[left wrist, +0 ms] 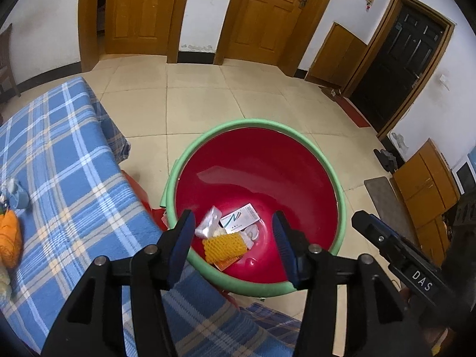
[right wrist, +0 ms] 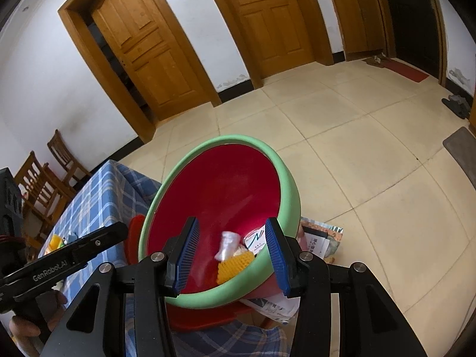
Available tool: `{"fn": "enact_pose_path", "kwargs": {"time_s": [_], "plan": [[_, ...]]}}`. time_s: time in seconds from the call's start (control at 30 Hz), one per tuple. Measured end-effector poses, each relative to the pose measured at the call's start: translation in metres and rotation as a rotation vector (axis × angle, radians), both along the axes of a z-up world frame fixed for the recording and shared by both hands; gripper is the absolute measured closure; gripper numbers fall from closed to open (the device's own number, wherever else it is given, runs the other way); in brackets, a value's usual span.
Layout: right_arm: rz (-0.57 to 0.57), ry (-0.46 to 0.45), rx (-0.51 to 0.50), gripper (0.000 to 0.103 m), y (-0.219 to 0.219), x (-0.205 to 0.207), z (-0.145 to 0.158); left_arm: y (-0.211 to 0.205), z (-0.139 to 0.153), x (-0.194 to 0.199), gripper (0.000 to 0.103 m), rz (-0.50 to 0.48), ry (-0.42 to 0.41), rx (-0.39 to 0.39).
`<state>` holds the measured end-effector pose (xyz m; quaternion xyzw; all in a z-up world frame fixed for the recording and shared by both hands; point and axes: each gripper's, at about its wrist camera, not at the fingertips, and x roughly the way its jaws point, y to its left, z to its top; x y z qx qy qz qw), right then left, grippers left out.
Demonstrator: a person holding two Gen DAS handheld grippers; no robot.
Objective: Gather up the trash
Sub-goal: 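Open both grippers over the red bin to drop the foam net and bag, then move the left gripper to the table and grasp the crumpled white tissue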
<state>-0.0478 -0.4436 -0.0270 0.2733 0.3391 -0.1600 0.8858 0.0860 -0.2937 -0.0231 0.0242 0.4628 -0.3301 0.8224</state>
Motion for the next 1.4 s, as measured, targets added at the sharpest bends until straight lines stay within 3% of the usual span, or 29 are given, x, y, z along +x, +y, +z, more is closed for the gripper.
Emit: {"fn": "enact_pose_path", "kwargs": {"time_s": [0.83, 1.4], "plan": [[0.105, -0.03, -0.024, 0.052, 0.047, 0.007, 0.026, 0.111, 0.038, -0.005, 0.048, 0.245, -0.08, -0.025], [0.181, -0.01, -0.051, 0.051, 0.083, 0.018, 0.033, 0.19, 0.028, -0.001, 0.044, 0.426, -0.103, 0.024]]}}
